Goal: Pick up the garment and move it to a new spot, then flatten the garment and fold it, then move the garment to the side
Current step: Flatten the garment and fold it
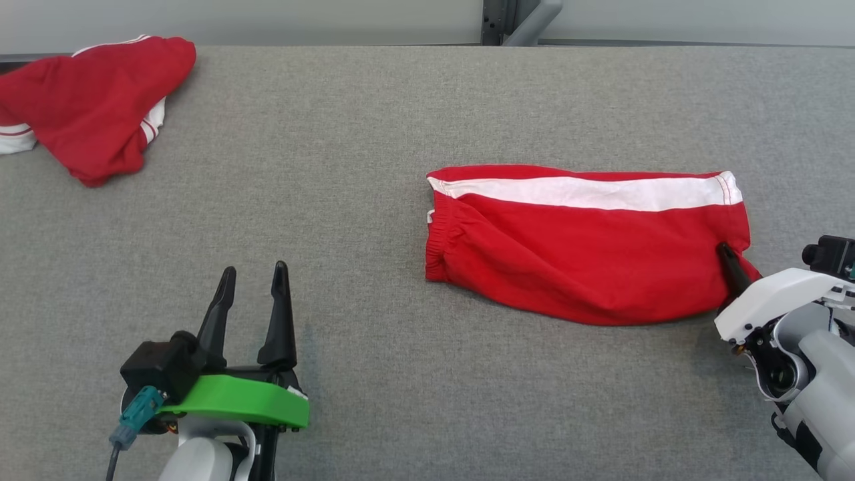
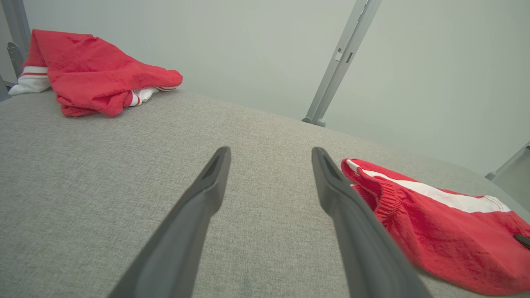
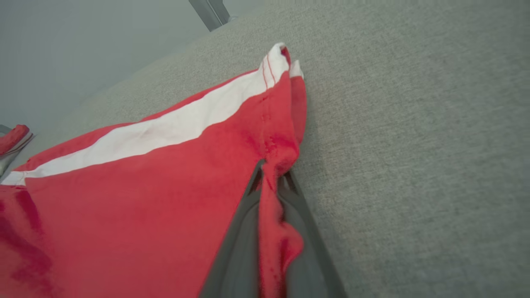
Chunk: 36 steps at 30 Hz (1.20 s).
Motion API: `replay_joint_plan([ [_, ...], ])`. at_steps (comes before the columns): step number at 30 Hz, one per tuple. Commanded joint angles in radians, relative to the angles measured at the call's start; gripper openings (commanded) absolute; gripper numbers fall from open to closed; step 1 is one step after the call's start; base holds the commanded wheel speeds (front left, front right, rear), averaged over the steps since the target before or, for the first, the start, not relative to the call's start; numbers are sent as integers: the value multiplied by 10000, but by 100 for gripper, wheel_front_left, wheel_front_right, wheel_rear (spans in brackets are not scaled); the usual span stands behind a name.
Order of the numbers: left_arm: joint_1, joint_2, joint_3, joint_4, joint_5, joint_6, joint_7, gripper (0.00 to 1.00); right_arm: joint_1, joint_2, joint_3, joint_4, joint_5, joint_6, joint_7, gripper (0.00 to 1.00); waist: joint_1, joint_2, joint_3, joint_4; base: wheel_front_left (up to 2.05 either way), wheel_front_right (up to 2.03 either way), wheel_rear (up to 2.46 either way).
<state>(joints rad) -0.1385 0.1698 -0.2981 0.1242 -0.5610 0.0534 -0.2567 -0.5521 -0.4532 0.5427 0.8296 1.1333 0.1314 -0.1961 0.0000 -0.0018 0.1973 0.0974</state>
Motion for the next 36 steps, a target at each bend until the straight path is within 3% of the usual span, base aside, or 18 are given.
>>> replay_joint_plan([
  [1, 144, 74, -16, -12, 54, 65, 1, 100, 149, 37, -50, 50, 36, -16, -97, 0, 0, 18, -106, -89, 0, 0, 0],
  [18, 486, -31, -249, 139, -101, 33, 21, 100, -439, 444, -111, -639, -297, -13, -94, 0, 0, 18, -933, 280, 0, 0, 0],
  [28, 650, -94, -264, 89, -202, 23, -6, 100, -1013, 1704, 242, -1189, -1133, -12, 433, 0, 0, 18, -1204, 797, 0, 0, 0],
  [36, 500, -181, -308, 120, -201, -31, -18, 100, -1365, 2758, 404, -636, -1733, -12, 743, 0, 0, 18, -1031, 1224, 0, 0, 0],
])
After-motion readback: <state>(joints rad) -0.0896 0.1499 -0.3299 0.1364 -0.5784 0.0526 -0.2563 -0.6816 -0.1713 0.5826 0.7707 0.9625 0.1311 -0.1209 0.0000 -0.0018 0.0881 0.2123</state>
